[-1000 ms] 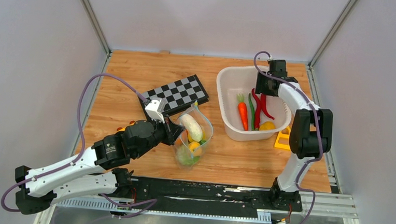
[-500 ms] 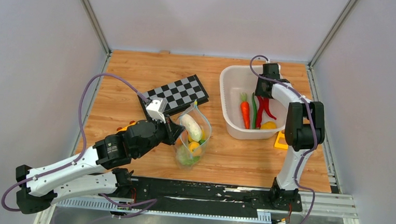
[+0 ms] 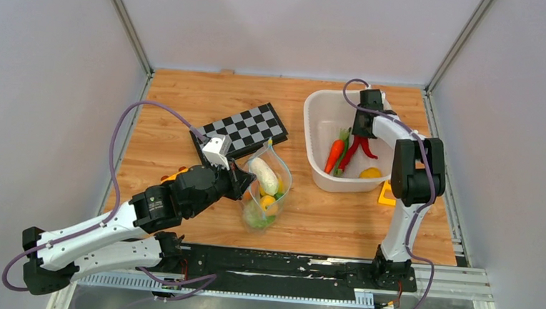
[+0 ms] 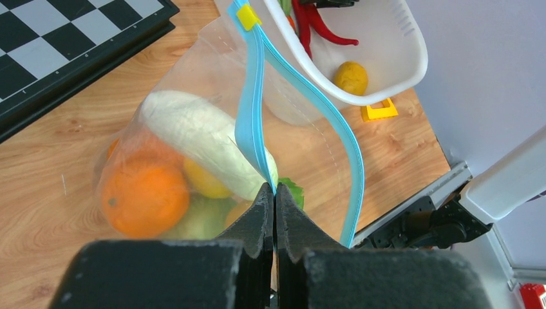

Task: Place the food in the zip-top bag and seal the zipper
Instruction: Pick up the fake vegetable from the bin.

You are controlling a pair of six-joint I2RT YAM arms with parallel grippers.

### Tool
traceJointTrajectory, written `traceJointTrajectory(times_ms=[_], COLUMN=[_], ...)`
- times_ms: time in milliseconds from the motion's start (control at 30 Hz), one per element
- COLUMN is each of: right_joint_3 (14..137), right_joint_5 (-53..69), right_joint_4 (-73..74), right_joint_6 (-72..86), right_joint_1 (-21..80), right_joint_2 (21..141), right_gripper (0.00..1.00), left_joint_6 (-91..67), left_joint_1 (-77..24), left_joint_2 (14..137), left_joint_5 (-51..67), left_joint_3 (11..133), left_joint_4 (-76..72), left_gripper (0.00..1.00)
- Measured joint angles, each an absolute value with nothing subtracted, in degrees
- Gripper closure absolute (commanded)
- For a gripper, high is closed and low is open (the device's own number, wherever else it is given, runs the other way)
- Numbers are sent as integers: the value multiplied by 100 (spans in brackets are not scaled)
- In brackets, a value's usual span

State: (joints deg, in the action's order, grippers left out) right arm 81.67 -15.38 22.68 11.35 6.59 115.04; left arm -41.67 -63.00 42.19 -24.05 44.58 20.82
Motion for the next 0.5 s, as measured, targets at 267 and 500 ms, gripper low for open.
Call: traceJointTrajectory(times_ms=[267, 500], right_joint_3=[8409, 8757], right_joint_5=[-1210, -893], right_joint_4=[2493, 2755], right_joint_6=[840, 567], right_joint_1=[661, 657], right_joint_2=[11611, 11815], right_gripper=[55, 66], left_joint_6=[-4165, -4165], left_joint_1=[-6300, -6300], left_joint_2=[4152, 3977], left_joint_5=[-2408, -2453], left_joint_3=[4458, 4427], left_joint_4=[2102, 2169], left_gripper=[100, 100])
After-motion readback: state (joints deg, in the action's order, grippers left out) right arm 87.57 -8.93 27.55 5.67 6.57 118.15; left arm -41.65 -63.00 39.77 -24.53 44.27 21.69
